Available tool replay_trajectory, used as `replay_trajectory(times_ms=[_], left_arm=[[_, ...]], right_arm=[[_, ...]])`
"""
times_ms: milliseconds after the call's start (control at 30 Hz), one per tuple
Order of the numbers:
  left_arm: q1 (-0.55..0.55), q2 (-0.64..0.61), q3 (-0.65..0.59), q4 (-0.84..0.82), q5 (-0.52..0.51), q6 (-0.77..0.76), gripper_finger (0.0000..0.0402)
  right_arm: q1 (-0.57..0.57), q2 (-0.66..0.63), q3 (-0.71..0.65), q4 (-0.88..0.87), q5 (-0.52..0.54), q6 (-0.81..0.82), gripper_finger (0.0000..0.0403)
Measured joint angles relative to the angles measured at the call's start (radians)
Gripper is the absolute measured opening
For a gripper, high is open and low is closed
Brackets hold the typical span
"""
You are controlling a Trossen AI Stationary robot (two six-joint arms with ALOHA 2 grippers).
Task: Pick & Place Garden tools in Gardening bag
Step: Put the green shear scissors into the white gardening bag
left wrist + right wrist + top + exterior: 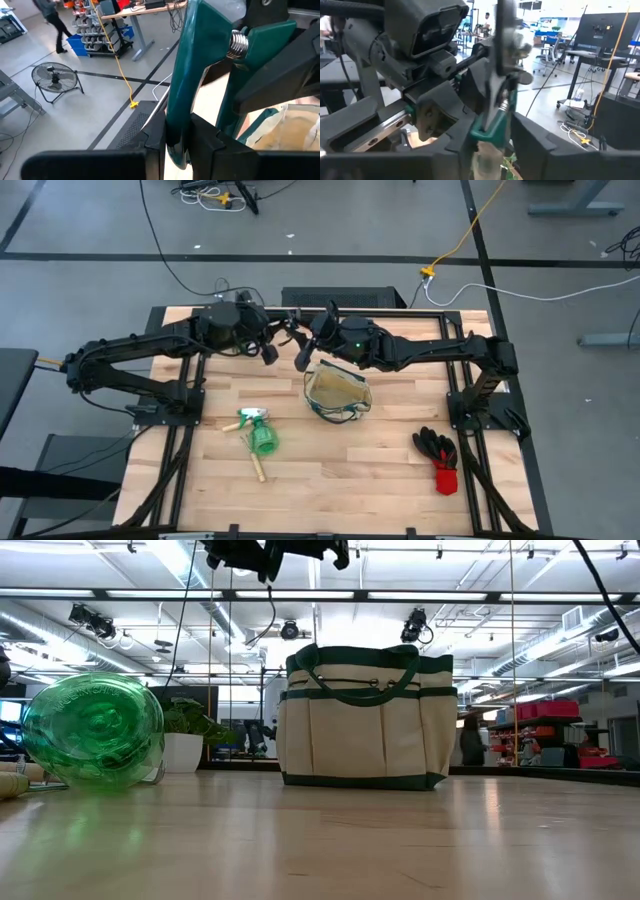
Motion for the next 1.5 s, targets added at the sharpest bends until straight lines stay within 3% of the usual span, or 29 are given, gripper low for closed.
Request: replay_trajectory(times_ms=[133,967,1500], left_arm=[[0.000,0.000,0.000,-0.001,-0.005,0.001,0.0060],[0.000,-0.001,0.000,-0.078,-0.002,0.039,0.0091],[0.000,-0.002,0.000,-0.214,-0.137,0.065,0.0092]], right_arm=[[0.000,0.000,0.000,-0.002,-0.002,-0.019,0.0051],[0.000,0.000,0.000,-0.050,-0.018,-0.029,0.0051],[0.001,-0.027,0.001,-0.255,-0.019,0.023,0.0051]])
